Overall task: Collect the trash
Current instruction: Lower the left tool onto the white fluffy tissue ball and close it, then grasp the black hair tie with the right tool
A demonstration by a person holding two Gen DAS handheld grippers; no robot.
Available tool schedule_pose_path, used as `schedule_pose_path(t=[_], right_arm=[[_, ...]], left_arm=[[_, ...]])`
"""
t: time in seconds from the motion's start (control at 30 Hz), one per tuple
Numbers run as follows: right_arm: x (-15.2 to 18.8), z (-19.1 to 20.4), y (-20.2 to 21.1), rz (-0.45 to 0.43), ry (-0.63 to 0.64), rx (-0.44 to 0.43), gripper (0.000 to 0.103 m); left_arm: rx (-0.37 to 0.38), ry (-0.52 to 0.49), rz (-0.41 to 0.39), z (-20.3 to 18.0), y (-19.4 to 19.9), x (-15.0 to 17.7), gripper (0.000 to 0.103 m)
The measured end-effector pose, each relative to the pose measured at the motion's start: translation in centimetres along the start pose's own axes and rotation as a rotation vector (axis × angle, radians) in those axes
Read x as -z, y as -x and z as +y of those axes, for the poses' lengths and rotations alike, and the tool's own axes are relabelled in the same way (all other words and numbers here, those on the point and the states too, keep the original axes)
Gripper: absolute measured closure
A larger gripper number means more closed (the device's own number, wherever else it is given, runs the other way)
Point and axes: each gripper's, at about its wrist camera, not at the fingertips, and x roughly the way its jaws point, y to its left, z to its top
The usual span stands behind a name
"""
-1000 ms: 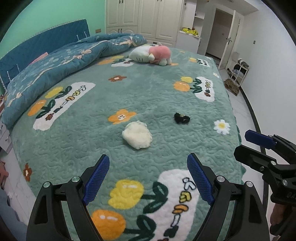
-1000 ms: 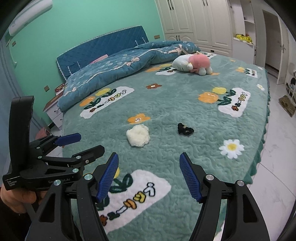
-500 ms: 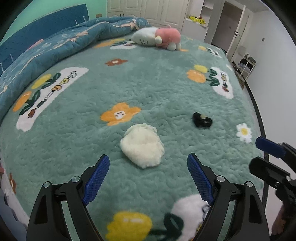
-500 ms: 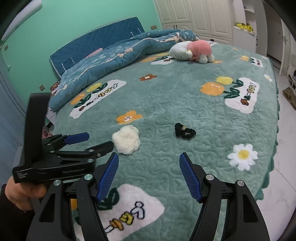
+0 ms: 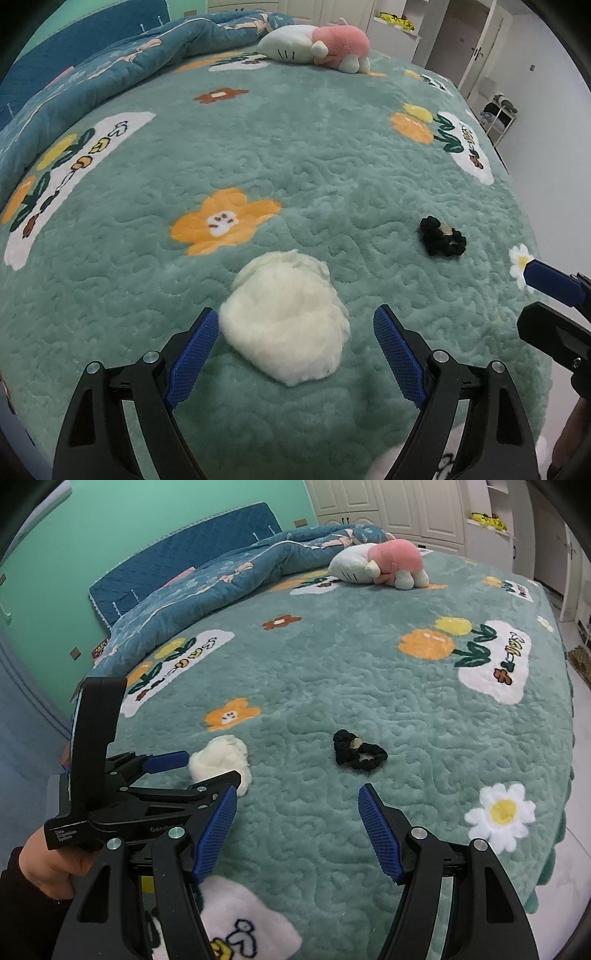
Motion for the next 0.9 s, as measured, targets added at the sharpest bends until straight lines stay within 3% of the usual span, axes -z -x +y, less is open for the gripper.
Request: schedule_pose_path(t=[0.03,0.07,0.2,0.3,0.8,0.83,0.9], right_arm=[[-0.1,-0.2,-0.4,0.004,-0.002,-0.001,0.035],[-0.2,-0.3,-0.6,0.006,-0.001,-0.001,0.035],[-0.4,-0.7,-1.4,0.009,0.004,0.005,0.035],[-0.5,-1.1,-2.1,0.012,0.003,0.014,0.035],[-2.4,-2.8,-6.5,0.049,0.083,0.108,0.035],[-2.5,-2.9,-6.8,0.053,0.091,0.112,0.036],[-2.6,-2.9,-7.7,0.076,0.117,0.122,0.049]], left_arm=[[-0.002,-0.004,0.002,0.0,-0.3,0.0,0.018],[-0.002,-0.008,0.009,0.0,-0.6,0.0,0.025],[0.0,-0.008,0.032,0.2,-1.4,0.1,0.064],[0.02,-0.023,0.033,0.0,-1.2,0.4,0.08],[0.059,-0.107,-0.001,-2.4,-0.8,-0.7,0.084],[0.061,-0.105,-0.001,-2.4,-0.8,-0.8,0.084],[0.057,-0.11,-0.001,-2.4,-1.0,-0.8,0.084]])
